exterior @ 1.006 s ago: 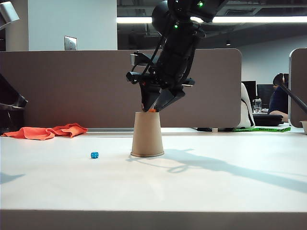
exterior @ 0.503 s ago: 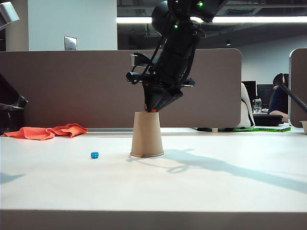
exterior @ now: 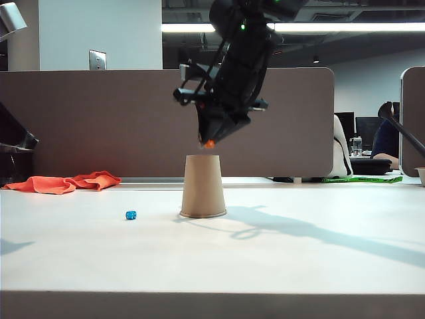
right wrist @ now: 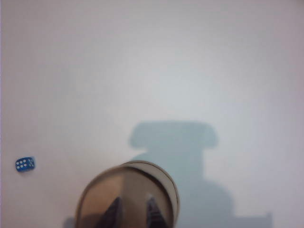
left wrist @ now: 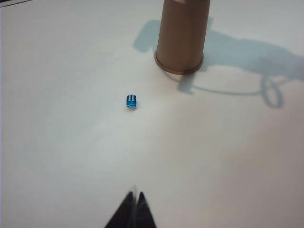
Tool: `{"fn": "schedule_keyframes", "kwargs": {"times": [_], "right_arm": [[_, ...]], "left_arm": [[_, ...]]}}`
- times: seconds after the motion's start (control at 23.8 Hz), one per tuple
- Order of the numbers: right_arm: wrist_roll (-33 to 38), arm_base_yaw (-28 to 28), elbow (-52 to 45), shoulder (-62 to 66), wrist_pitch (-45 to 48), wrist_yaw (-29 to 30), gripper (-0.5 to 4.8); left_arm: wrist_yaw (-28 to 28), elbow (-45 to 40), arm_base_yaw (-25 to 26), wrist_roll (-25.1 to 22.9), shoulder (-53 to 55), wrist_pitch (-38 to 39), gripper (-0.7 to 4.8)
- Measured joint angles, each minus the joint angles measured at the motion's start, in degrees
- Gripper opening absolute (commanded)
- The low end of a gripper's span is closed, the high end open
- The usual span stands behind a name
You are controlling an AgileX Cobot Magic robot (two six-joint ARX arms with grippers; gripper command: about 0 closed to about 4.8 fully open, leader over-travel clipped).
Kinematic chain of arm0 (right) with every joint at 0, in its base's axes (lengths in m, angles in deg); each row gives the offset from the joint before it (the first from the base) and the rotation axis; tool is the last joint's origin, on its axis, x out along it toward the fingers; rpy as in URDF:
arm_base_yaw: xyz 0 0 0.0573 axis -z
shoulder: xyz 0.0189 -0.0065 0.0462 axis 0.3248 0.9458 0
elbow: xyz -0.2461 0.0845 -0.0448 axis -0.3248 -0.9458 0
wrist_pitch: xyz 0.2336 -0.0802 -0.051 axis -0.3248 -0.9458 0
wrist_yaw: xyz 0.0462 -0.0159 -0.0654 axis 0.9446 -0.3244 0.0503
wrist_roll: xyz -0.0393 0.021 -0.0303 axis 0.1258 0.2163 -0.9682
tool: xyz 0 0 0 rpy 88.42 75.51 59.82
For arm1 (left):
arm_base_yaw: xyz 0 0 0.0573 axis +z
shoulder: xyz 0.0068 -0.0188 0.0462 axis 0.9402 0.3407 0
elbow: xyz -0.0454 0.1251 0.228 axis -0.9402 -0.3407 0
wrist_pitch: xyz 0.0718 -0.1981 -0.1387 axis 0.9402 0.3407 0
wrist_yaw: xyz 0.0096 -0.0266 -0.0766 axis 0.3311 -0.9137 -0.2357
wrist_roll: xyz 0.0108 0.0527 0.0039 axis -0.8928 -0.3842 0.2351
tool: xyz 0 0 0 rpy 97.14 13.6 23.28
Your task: Throw the dice onto the paper cup, compare its value with the values of the other dice on the table, place the die with the higher value on the paper cup, and take no action if both dice have the same value.
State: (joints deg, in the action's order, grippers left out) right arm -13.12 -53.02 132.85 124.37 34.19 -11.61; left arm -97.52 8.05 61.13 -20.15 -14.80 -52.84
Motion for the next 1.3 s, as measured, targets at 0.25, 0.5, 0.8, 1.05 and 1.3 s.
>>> {"fn": "schedule_keyframes", "kwargs": {"times": [0.25, 0.5, 0.8, 1.05, 1.3], "right_arm": [[0.02, 0.00, 0.11, -0.66, 0.59, -0.02, 0.71], [0.00, 0.17, 0.11, -0.66, 0.61, -7.15, 0.71], [0.09, 3.58, 0.11, -0.66, -0.87, -15.26, 0.71], [2.67, 6.23, 0.04, -0.66, -3.58, -12.61, 0.71], [3.32, 8.07, 0.07, 0.59, -5.27, -10.34, 0.71]], "left_arm": [[0.00, 0.00, 0.00, 0.00, 0.00, 0.00, -0.06], [0.00, 0.00, 0.00, 0.00, 0.00, 0.02, -0.06], [-0.02, 0.00, 0.00, 0.00, 0.00, 0.02, -0.06], [-0.39, 0.00, 0.00, 0.00, 0.00, 0.15, -0.06], [-0.42, 0.00, 0.00, 0.00, 0.00, 0.37, -0.06]]}}
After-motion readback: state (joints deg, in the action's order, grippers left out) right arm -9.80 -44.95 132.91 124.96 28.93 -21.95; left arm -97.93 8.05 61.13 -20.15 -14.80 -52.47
